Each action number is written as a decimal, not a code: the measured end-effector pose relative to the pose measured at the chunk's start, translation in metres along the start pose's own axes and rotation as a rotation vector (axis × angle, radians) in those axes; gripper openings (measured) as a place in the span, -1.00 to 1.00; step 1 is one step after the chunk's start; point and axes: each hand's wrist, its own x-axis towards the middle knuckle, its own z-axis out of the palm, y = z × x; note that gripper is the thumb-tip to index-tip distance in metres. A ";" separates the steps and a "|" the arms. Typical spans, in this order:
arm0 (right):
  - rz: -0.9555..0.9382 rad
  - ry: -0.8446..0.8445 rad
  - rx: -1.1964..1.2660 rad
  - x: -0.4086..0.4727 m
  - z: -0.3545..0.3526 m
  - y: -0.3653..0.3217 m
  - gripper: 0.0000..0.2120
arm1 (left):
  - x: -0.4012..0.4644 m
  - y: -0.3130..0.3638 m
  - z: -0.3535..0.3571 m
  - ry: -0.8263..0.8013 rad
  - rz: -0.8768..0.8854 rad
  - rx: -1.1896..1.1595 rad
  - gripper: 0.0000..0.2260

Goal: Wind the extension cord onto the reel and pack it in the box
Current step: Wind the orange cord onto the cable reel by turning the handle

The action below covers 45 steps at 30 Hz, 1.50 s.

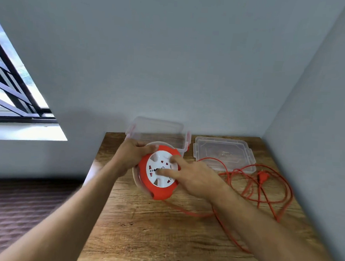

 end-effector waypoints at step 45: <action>-0.308 0.002 -0.220 -0.005 -0.003 0.009 -0.27 | 0.013 0.027 0.006 -0.328 0.049 0.291 -0.70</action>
